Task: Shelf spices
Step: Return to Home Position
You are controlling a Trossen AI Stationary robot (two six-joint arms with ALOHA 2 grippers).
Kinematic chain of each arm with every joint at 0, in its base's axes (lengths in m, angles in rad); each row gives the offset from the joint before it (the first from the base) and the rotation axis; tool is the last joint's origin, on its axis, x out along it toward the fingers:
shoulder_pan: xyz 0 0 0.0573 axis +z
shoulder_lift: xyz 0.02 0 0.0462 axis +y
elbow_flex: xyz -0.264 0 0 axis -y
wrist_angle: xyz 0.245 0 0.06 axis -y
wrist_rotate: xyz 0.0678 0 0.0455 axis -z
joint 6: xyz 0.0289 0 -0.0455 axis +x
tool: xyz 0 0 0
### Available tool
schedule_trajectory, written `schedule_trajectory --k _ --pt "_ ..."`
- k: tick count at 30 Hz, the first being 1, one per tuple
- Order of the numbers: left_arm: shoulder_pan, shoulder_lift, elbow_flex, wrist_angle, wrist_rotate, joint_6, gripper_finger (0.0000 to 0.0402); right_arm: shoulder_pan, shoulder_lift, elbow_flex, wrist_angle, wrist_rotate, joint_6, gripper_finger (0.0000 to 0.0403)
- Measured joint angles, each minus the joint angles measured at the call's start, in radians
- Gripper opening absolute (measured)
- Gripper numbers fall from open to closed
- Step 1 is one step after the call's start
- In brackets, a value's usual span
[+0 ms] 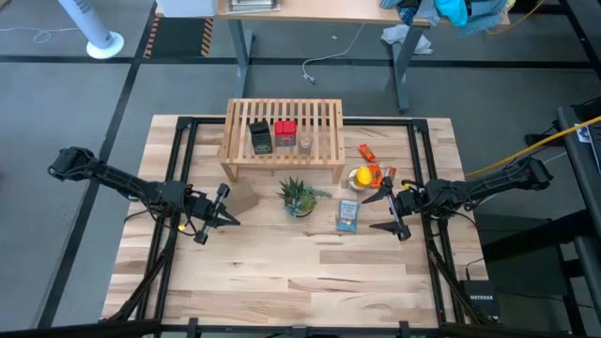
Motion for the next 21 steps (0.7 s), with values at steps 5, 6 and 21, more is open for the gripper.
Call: schedule_trajectory --k 5,6,21 --pt "-0.001 -0.001 0.000 -0.003 0.000 0.028 0.0001 0.001 0.000 -0.031 0.057 -0.008 0.005 0.0349" --pt "-0.001 -0.001 0.000 -0.008 0.000 0.028 0.0001 0.001 0.000 -0.037 0.069 -0.008 0.007 0.0349" --pt "-0.001 -0.001 0.000 -0.114 0.000 0.059 0.0001 0.001 0.000 -0.087 0.051 0.003 0.024 0.0349"
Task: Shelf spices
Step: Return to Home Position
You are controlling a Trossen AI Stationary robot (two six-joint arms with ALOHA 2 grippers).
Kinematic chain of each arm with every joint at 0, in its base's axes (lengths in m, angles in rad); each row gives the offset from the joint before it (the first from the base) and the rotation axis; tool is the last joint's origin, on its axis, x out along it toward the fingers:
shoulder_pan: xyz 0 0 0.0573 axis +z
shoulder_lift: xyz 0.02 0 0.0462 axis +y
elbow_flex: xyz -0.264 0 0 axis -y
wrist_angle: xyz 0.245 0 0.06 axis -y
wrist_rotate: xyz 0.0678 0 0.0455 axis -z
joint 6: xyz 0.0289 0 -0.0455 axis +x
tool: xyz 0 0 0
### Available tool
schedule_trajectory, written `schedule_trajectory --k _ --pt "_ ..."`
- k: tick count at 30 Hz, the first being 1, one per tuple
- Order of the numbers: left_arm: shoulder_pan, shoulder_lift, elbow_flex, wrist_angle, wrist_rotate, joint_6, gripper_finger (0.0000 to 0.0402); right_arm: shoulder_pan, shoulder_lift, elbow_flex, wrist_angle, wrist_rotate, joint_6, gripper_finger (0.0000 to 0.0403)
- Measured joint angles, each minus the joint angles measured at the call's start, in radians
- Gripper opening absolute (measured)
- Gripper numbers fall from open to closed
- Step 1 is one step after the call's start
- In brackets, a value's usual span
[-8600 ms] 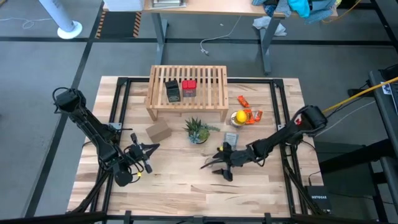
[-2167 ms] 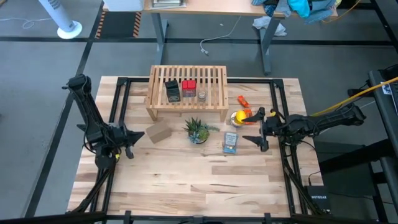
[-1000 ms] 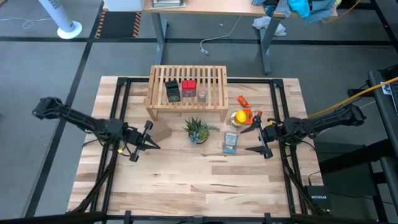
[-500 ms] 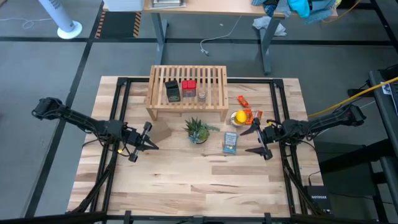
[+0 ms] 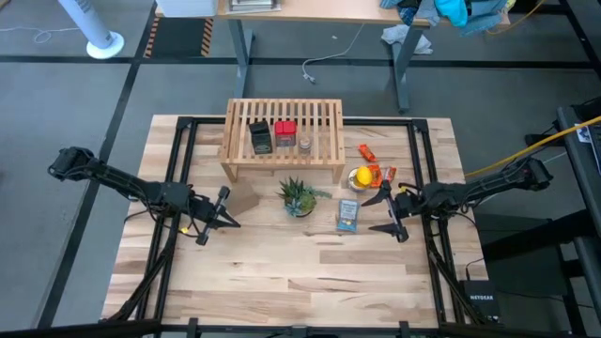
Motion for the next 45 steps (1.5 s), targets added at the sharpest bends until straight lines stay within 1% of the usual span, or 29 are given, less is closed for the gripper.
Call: schedule_trajectory --k 4,7,12,15,18,31,33,37,40,42,45 --pt "0.000 0.000 0.000 -0.036 -0.003 -0.023 0.0001 0.000 0.000 -0.001 -0.080 0.072 0.014 0.0349" --pt "0.000 0.000 0.000 -0.041 -0.015 -0.041 0.0001 0.000 0.000 -0.001 -0.096 0.132 0.020 0.0349" --pt "0.001 0.000 0.000 -0.106 -0.088 -0.026 0.0001 -0.001 0.000 -0.002 -0.142 0.194 0.021 0.0349" --pt "0.001 0.000 0.000 -0.139 -0.114 -0.059 0.0001 -0.001 0.000 -0.002 -0.160 0.196 0.036 0.0349" --pt "0.001 0.000 0.000 -0.142 -0.116 -0.088 0.0001 -0.001 0.000 -0.002 -0.158 0.196 0.039 0.0349" --pt "0.000 -0.001 0.000 -0.210 -0.117 -0.079 0.0001 -0.001 0.000 -0.003 -0.166 0.193 0.031 0.0349" --pt "0.000 -0.001 -0.001 -0.214 -0.117 -0.059 0.0001 -0.001 0.000 -0.003 -0.166 0.193 0.031 0.0349" --pt "0.000 -0.007 -0.001 -0.232 -0.116 0.031 0.0001 -0.001 0.000 -0.003 -0.166 0.193 0.031 0.0349" --pt "-0.010 -0.072 -0.001 -0.302 -0.116 0.077 0.0001 -0.001 0.000 -0.003 -0.167 0.193 0.031 0.0349" --pt "-0.019 -0.158 -0.001 -0.374 -0.116 0.087 0.0001 -0.001 -0.008 -0.003 -0.187 0.193 0.030 0.0349" --pt "-0.020 -0.301 -0.001 -0.497 -0.116 0.077 0.0001 -0.001 -0.063 -0.003 -0.231 0.192 0.030 0.0349"
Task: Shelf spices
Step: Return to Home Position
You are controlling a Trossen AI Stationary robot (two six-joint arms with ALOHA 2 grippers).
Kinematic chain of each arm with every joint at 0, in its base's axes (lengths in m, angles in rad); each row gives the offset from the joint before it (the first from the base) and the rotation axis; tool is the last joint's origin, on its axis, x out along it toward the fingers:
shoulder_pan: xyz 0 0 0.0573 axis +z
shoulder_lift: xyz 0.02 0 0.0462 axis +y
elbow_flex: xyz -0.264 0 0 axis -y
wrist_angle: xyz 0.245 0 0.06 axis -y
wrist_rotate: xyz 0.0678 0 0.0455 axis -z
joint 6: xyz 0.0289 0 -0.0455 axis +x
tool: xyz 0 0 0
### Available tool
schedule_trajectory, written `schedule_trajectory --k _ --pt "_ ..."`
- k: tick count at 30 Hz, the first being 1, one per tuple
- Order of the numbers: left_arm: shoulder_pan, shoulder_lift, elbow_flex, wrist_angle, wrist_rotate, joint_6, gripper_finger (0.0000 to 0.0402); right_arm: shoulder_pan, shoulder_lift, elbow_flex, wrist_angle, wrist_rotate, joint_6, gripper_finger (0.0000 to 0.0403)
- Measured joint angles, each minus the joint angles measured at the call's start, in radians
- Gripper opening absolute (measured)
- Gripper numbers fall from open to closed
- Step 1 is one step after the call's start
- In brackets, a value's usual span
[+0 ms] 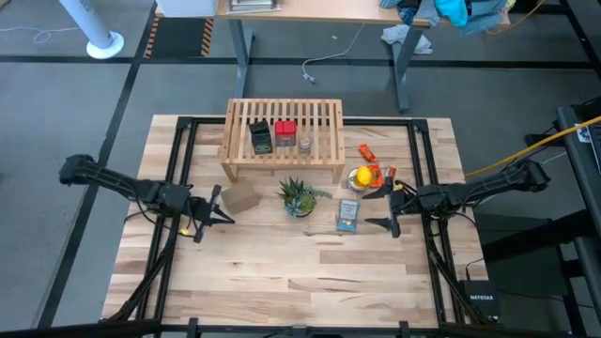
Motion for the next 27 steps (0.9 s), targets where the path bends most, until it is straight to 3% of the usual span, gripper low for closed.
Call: schedule_trajectory --k 10,18,27 --pt "0.002 -0.298 0.000 -0.049 0.009 0.013 0.0001 0.000 -0.240 0.000 -0.134 -0.004 0.000 0.0349" --pt "0.014 -0.362 0.001 -0.051 0.009 0.160 0.0001 0.001 -0.331 0.000 -0.134 -0.009 0.000 0.0349" --pt "0.015 -0.362 0.001 -0.051 0.008 0.191 0.0001 0.000 -0.391 0.000 -0.133 -0.009 0.000 0.0349"
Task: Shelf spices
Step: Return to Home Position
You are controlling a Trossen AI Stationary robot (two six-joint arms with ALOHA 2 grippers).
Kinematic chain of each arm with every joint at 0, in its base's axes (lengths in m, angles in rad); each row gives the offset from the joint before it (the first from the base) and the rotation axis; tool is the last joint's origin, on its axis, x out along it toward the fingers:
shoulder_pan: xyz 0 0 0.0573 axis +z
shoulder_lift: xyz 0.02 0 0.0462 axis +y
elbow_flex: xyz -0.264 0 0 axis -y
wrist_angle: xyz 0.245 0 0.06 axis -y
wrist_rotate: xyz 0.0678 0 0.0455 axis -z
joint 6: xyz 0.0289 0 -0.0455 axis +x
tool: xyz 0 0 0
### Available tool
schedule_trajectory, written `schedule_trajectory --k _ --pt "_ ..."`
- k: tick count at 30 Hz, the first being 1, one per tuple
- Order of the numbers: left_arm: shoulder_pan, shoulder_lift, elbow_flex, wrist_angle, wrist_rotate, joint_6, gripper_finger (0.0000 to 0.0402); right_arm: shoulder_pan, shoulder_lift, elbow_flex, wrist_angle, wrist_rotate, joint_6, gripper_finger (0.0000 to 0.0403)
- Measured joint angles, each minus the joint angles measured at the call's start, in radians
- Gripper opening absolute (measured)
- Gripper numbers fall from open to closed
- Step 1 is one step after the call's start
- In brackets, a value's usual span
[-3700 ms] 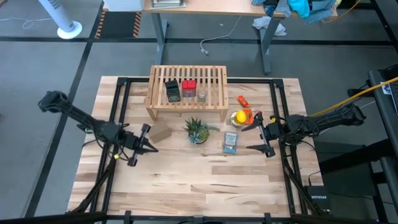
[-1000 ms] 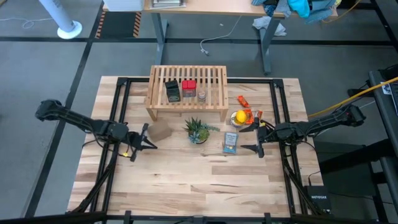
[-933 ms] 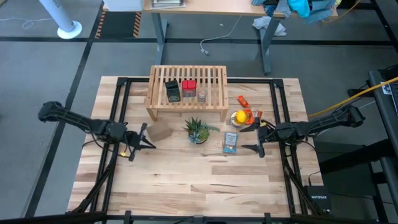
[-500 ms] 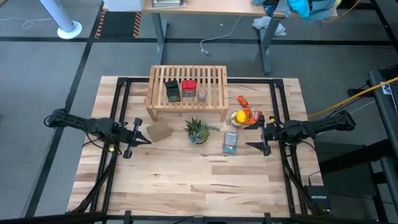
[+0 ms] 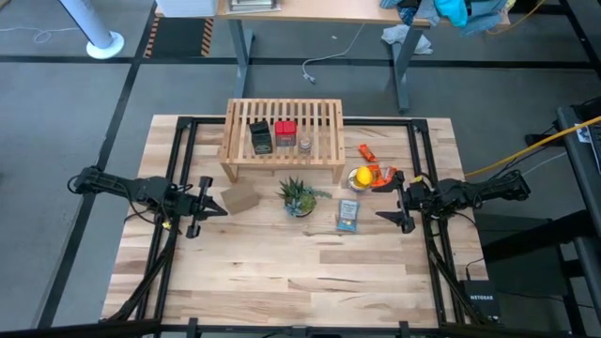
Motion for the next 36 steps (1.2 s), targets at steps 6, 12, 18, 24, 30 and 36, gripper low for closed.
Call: schedule_trajectory --k 6,12,18,24,30,36 --pt "0.000 0.000 0.000 0.000 0.000 0.003 0.0001 -0.001 0.000 0.000 -0.001 0.000 0.000 0.0349" --pt "0.000 0.000 0.000 0.000 0.000 0.029 0.0001 -0.001 0.000 0.000 -0.001 0.000 0.000 0.0349" --pt "0.000 0.000 0.000 0.000 0.000 0.025 0.0001 -0.001 0.000 0.000 -0.001 0.000 0.000 0.0349" --pt "0.000 0.000 0.000 0.000 0.000 0.022 0.0001 -0.001 0.000 0.000 -0.001 0.000 0.000 0.0349" --pt "0.000 0.000 0.000 0.000 0.000 0.019 0.0001 0.000 0.000 0.000 -0.001 0.001 0.000 0.0349" --pt "0.000 0.000 0.000 0.000 0.000 0.019 0.0001 -0.004 0.000 0.000 -0.001 0.001 0.000 0.0349"
